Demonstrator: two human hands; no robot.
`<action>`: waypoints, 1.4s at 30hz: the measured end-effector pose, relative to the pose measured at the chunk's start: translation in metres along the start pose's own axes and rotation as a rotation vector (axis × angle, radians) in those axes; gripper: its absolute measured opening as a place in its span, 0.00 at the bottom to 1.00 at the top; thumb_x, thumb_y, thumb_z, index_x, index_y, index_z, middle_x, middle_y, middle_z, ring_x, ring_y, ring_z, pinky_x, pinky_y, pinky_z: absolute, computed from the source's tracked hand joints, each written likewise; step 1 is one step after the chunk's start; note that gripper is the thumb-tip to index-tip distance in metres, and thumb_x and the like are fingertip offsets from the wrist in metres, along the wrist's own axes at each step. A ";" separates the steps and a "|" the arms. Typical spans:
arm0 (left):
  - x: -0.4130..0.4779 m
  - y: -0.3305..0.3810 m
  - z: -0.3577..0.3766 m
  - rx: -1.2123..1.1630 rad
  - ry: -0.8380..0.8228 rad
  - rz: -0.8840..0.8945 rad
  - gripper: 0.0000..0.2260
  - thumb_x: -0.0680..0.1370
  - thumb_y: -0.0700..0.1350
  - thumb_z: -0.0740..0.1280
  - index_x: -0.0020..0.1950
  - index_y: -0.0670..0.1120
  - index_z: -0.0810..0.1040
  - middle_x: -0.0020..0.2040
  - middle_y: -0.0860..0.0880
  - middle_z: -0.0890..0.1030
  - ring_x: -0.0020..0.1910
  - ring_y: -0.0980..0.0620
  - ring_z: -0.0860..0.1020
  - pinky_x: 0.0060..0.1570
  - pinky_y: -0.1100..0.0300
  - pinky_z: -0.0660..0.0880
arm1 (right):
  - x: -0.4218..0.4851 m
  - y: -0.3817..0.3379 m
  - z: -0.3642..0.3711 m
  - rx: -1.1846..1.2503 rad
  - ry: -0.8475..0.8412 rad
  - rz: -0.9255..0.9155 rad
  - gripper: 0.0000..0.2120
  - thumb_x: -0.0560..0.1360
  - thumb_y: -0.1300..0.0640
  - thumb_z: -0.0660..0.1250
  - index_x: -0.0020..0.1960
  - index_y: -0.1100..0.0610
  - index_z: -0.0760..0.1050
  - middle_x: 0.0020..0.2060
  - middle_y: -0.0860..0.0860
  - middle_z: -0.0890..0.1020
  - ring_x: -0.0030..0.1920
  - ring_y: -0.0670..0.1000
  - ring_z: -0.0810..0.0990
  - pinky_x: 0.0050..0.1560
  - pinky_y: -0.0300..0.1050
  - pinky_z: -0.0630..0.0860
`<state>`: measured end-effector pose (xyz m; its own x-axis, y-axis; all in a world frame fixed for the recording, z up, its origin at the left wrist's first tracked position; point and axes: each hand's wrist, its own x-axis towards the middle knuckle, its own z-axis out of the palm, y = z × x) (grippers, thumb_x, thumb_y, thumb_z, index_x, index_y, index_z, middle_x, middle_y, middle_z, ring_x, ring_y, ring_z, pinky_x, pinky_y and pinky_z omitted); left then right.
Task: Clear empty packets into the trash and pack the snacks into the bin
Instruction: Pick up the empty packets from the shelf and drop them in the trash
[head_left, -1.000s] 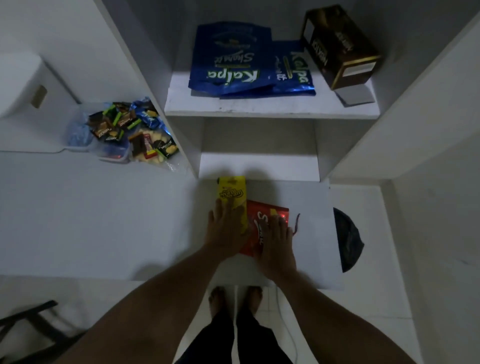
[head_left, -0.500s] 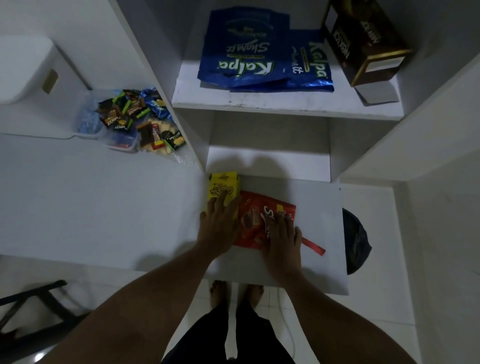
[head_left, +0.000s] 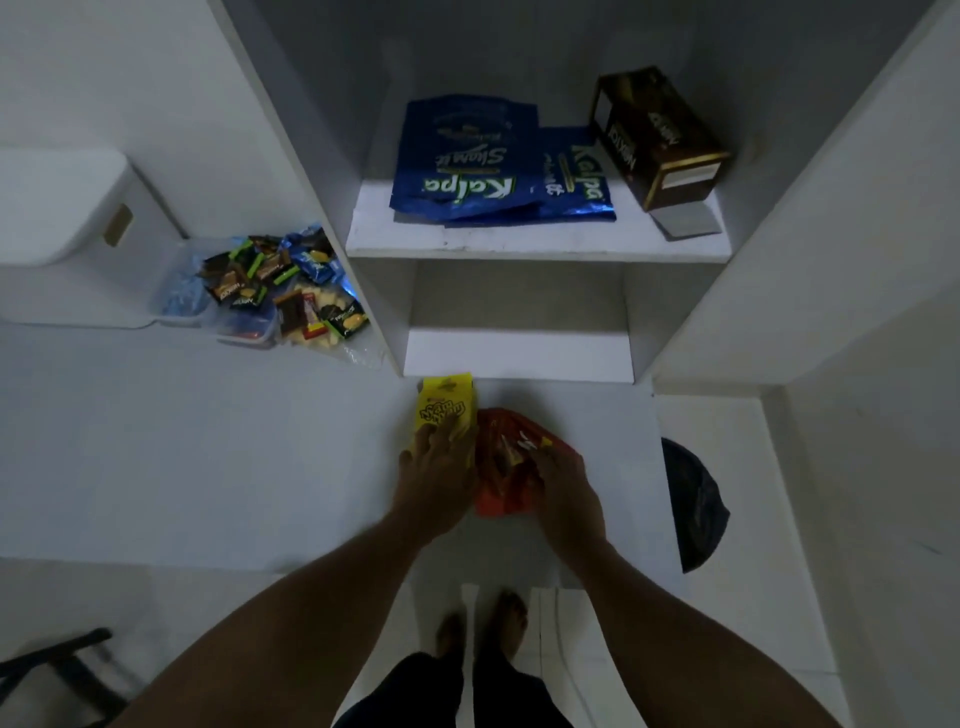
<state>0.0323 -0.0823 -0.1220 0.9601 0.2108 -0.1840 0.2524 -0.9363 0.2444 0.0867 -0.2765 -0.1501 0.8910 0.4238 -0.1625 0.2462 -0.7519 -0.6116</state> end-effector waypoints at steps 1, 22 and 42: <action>0.000 0.005 -0.004 -0.007 0.032 0.012 0.27 0.76 0.59 0.53 0.73 0.52 0.69 0.74 0.43 0.68 0.67 0.35 0.69 0.49 0.40 0.77 | -0.002 0.000 -0.007 0.048 0.036 0.030 0.20 0.81 0.47 0.60 0.73 0.44 0.65 0.69 0.51 0.72 0.67 0.54 0.74 0.61 0.57 0.78; 0.000 0.198 -0.042 -0.180 0.095 0.472 0.27 0.77 0.56 0.61 0.77 0.56 0.63 0.79 0.51 0.59 0.74 0.45 0.59 0.61 0.44 0.73 | -0.104 0.078 -0.187 0.087 0.621 0.303 0.19 0.76 0.60 0.69 0.67 0.57 0.75 0.60 0.55 0.79 0.64 0.57 0.72 0.62 0.50 0.70; 0.064 0.385 0.139 -0.378 -0.273 -0.054 0.34 0.70 0.58 0.64 0.74 0.48 0.69 0.71 0.43 0.71 0.68 0.38 0.70 0.67 0.47 0.70 | -0.061 0.367 -0.251 0.119 0.118 0.424 0.17 0.76 0.67 0.68 0.64 0.59 0.79 0.51 0.46 0.80 0.51 0.49 0.80 0.50 0.40 0.76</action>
<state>0.1738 -0.4684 -0.1716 0.8902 0.1269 -0.4376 0.3758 -0.7475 0.5477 0.2183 -0.7051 -0.1709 0.9427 0.0250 -0.3326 -0.1895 -0.7805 -0.5957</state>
